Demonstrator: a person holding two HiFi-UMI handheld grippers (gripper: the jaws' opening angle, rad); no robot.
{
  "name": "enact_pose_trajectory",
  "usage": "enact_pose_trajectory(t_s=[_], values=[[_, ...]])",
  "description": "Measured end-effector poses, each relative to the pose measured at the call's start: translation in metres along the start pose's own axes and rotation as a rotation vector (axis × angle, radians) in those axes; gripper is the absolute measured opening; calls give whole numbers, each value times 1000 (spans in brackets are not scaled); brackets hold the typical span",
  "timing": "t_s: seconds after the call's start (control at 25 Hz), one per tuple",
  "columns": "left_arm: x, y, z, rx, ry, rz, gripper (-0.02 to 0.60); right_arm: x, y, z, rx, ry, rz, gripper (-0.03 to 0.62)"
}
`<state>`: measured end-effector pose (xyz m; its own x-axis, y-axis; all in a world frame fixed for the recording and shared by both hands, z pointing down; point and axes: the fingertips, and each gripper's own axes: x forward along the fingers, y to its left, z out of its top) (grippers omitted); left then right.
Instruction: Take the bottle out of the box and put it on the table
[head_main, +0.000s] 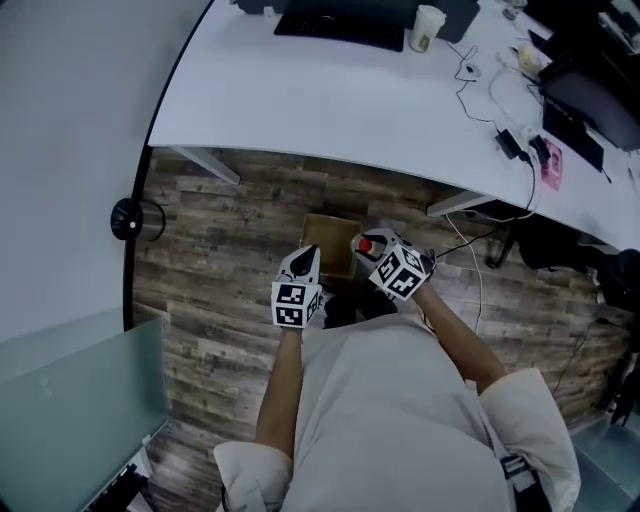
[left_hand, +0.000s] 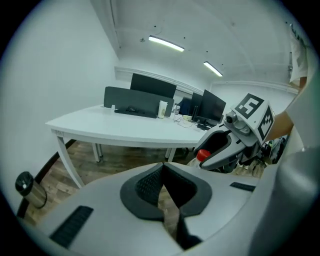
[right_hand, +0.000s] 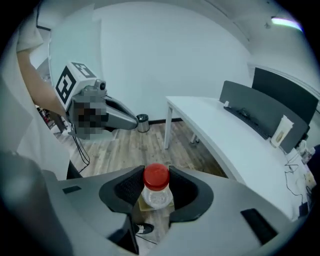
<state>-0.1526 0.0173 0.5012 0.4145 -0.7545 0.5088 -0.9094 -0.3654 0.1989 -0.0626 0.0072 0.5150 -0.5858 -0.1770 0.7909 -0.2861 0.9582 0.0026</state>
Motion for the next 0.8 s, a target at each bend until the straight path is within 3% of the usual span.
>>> enact_pose_trajectory(t_s=[0.16,0.4,0.6,0.8], values=[[11,-2,28,81,-15,-46,14,-13,-21,16,56,-68,-62,183],[27,2,64,135,-43,-98,14,-27,-49,44,87,-137,-142,183],[41,-1,99,249,-58,-153,14,-44,-74,71,131,-208,-193,183],[61,-9,134,275,-93,-208,14,-70,-108,85,215,-302,-280,183]])
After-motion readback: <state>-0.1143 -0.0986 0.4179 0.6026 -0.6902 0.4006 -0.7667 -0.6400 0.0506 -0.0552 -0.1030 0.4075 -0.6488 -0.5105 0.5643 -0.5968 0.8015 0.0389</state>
